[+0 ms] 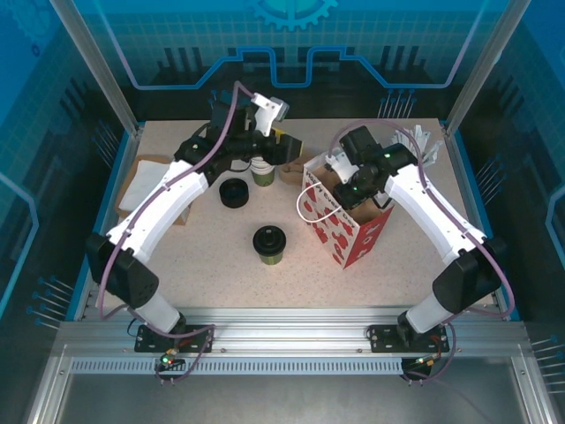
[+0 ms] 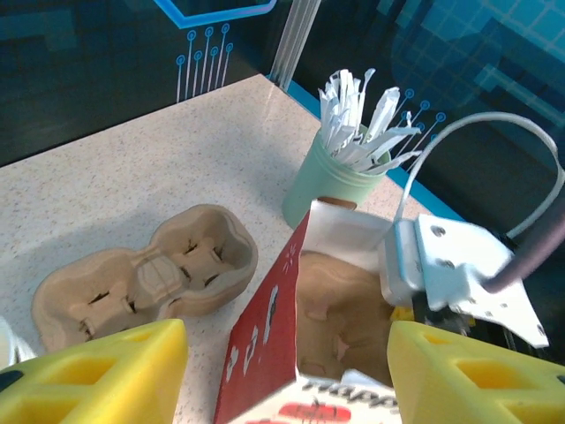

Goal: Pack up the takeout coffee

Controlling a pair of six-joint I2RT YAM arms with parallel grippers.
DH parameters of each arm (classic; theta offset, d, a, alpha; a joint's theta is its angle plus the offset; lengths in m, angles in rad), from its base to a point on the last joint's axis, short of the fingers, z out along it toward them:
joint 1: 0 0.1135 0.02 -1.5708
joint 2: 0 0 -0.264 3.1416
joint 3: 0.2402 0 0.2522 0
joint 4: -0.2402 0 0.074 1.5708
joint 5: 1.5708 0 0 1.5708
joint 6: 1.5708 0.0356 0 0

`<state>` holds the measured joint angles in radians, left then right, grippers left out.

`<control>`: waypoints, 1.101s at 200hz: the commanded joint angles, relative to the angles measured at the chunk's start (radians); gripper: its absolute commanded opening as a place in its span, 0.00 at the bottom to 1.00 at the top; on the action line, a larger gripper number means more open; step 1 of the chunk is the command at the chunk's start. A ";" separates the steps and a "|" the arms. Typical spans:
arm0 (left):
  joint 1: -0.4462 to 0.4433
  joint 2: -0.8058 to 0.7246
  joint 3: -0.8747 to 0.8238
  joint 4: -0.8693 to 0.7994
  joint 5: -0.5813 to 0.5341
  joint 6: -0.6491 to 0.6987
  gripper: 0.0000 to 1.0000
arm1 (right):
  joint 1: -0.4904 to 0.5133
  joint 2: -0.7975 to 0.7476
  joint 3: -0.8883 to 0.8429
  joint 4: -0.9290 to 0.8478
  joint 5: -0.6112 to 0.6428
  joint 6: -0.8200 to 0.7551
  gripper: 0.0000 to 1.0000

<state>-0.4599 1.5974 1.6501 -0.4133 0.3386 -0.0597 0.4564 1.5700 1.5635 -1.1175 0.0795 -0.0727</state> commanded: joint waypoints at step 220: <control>0.006 -0.316 -0.393 0.197 -0.057 -0.121 0.68 | 0.044 0.202 -0.243 0.318 -0.014 0.027 0.41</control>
<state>-0.4599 1.3132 1.2793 -0.2462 0.2989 -0.1604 0.4782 1.7565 1.3533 -0.8684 0.0891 -0.0578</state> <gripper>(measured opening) 0.675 0.403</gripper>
